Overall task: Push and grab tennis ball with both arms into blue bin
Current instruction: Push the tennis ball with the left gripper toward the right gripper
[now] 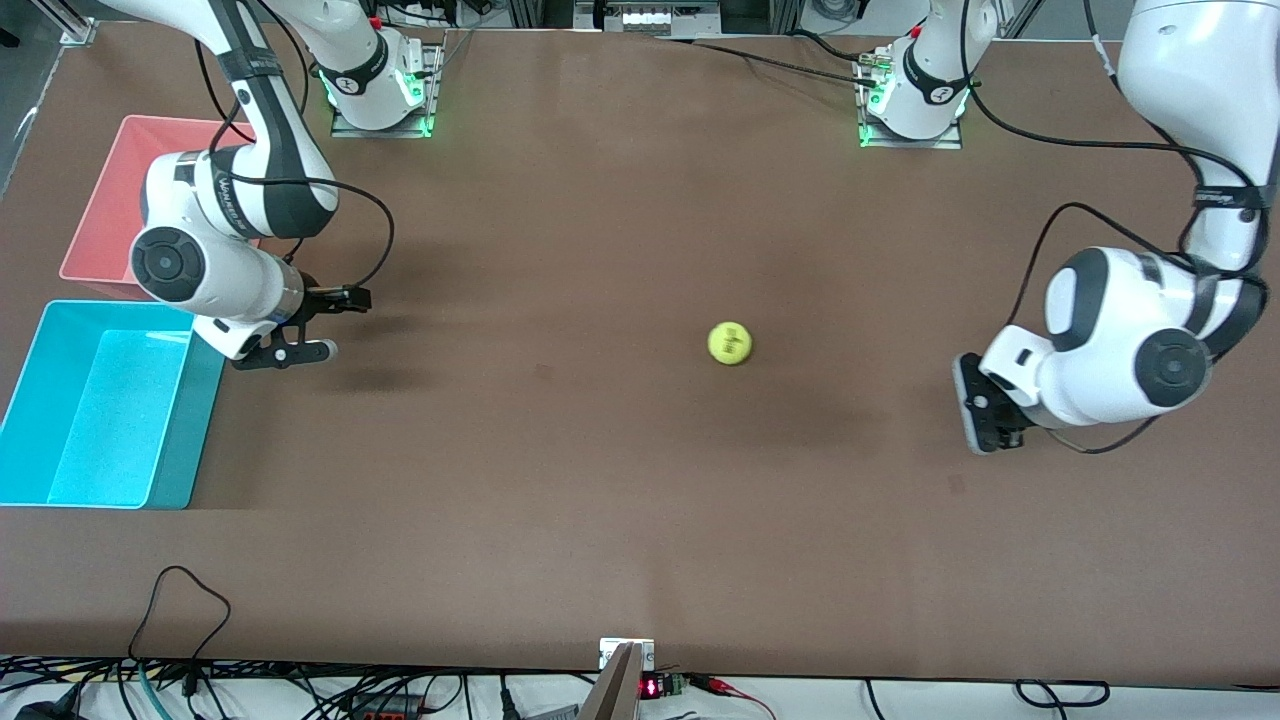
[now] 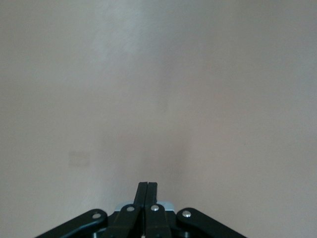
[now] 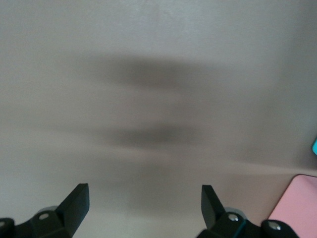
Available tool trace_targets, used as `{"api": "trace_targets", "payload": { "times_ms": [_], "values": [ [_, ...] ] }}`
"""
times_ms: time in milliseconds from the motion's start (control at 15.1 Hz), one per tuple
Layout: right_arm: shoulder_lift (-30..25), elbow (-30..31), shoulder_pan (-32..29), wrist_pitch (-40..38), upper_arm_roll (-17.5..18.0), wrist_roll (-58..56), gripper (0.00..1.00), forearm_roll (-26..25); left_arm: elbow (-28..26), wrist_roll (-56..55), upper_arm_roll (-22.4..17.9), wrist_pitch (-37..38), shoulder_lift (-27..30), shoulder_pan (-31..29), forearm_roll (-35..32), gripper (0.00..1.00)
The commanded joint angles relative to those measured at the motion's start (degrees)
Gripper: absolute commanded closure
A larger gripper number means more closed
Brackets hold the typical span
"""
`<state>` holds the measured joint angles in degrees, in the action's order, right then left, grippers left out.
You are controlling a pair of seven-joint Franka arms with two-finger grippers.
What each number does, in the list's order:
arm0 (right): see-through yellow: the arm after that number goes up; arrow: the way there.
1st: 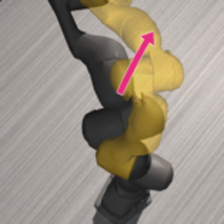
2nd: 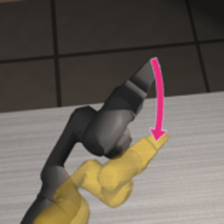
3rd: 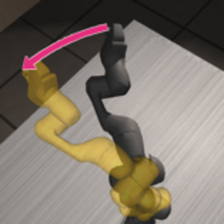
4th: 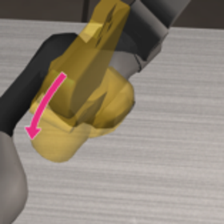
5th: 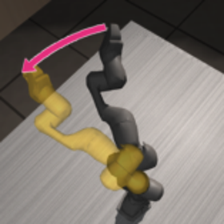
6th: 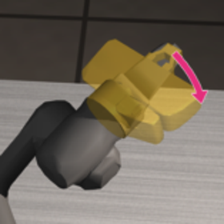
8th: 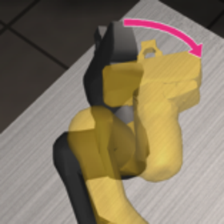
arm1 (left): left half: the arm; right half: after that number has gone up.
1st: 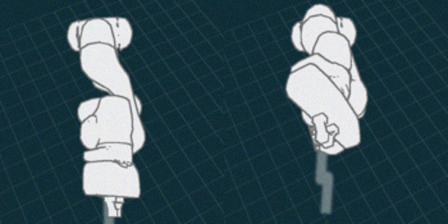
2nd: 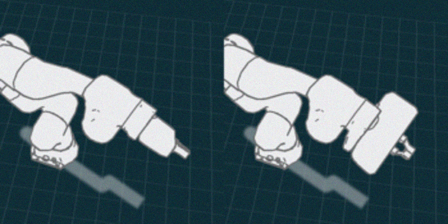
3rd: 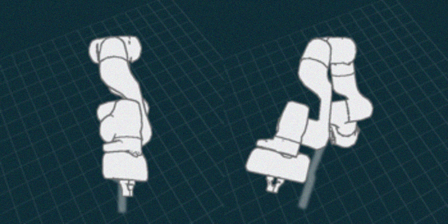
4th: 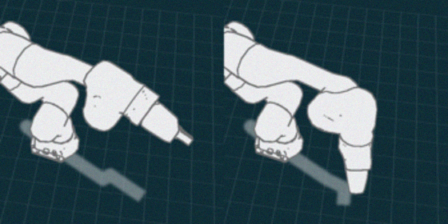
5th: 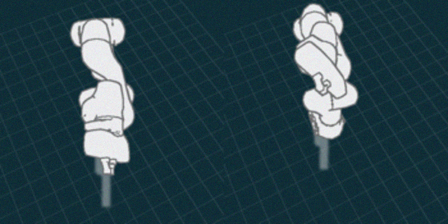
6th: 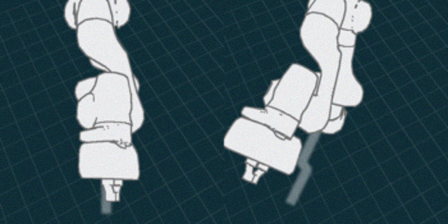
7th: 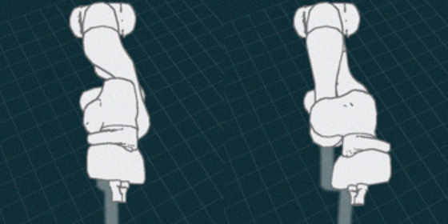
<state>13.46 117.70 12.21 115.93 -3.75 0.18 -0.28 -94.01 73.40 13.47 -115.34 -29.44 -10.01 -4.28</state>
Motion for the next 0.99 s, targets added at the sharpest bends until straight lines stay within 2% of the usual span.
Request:
{"api": "trace_targets", "payload": {
  "times_ms": [0, 132, 264, 330, 396, 463, 727, 925],
  "values": [
    [0.42, 0.78, 2.89, 0.79, -0.11, 0.79, 0.0, 0.8, 3.47, -3.6, -0.11, 2.22, 0.96, 0.61, -0.38, 1.0],
    [0.25, 2.27, 4.39, 0.52, -0.11, 0.88, 0.0, 0.89, 5.67, -7.28, -0.02, 3.97, 1.05, 0.44, -0.21, 0.99],
    [-0.1, 4.28, 4.92, 0.7, 0.24, 0.88, 0.0, 2.46, 6.99, -10.63, 0.24, 4.59, 1.05, 0.43, -0.03, 0.88],
    [-0.36, 5.86, 5.1, 1.22, 0.24, 0.79, 0.0, 4.56, 7.0, -11.25, 0.5, 4.59, 1.05, 0.43, -0.03, 0.76],
    [-1.06, 7.44, 5.97, 1.66, 0.5, 0.79, 0.0, 6.67, 7.08, -11.78, 0.51, 4.59, 1.05, 0.43, 0.14, 0.52],
    [-2.11, 9.46, 6.76, 2.88, 1.28, 0.79, 0.0, 7.56, 7.17, -11.7, 0.59, 4.68, 1.14, 0.35, 0.15, 0.01],
    [-4.41, 15.44, 6.68, 6.92, 4.71, 0.88, 0.0, 8.54, 7.17, -15.54, 0.86, 5.21, 4.38, 1.05, 0.32, 0.0],
    [-4.15, 18.79, 6.77, 12.89, 10.06, 0.88, 0.0, 8.54, 7.17, -29.75, 0.95, 5.74, 6.58, 1.31, 0.32, 0.0]
  ]
}}
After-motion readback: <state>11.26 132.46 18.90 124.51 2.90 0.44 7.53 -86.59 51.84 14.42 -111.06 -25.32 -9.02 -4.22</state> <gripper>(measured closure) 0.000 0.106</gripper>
